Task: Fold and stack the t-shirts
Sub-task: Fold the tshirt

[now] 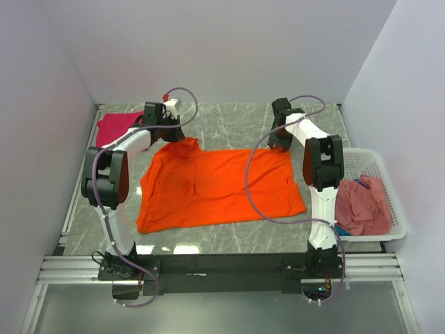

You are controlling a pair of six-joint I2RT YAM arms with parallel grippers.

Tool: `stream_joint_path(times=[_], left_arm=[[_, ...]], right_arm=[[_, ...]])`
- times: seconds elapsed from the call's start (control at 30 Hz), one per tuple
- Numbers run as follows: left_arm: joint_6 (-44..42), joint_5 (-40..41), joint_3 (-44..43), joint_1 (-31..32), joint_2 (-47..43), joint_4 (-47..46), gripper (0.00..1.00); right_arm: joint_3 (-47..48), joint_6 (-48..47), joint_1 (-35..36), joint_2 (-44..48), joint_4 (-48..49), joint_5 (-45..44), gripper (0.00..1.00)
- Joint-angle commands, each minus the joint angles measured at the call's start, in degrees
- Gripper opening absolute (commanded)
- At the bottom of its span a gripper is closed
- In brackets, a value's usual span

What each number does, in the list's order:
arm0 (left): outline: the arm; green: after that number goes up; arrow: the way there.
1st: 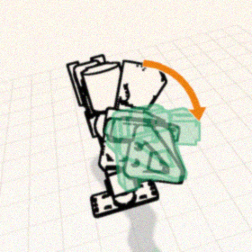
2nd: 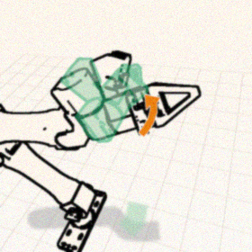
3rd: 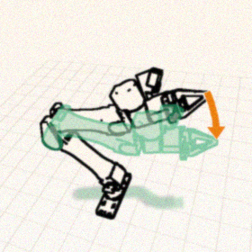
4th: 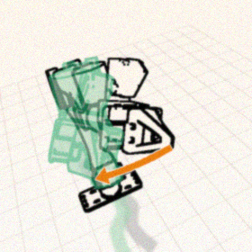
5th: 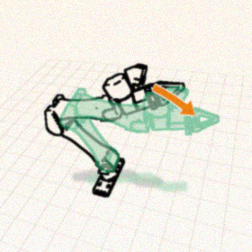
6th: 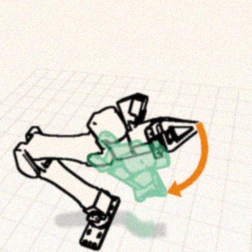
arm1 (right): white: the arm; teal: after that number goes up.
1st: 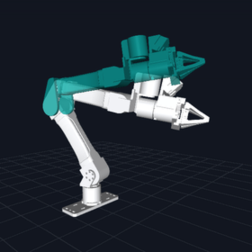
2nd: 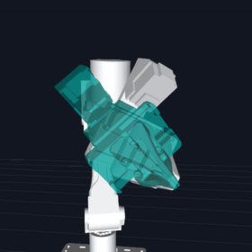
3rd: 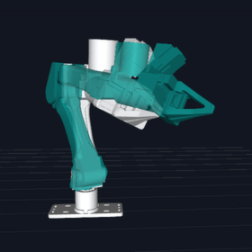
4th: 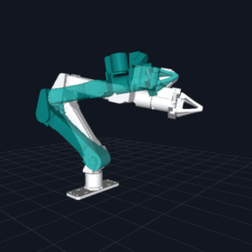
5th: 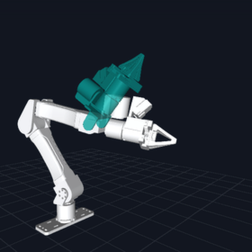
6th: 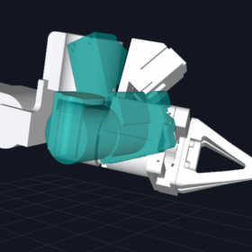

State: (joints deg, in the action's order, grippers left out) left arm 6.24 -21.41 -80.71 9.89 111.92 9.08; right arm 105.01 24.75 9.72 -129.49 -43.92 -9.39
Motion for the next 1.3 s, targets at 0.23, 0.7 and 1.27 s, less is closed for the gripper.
stream_joint_path(times=[0.23, 0.7, 1.27], left_arm=[[-0.17, -2.58, 2.31, -0.05, -6.01, -2.84, 0.0], [3.95, -1.71, 12.31, 0.39, -15.32, -4.95, 0.01], [21.0, 12.96, 32.96, 7.24, -34.55, -8.38, 0.0]], right_arm=[[-0.25, -0.76, 0.57, 2.58, 1.56, 0.07, 0.06], [-11.39, -0.67, 2.15, 13.2, 10.25, -0.02, 0.0], [-27.66, -0.06, 3.2, 26.57, 15.53, 0.69, 0.0]])
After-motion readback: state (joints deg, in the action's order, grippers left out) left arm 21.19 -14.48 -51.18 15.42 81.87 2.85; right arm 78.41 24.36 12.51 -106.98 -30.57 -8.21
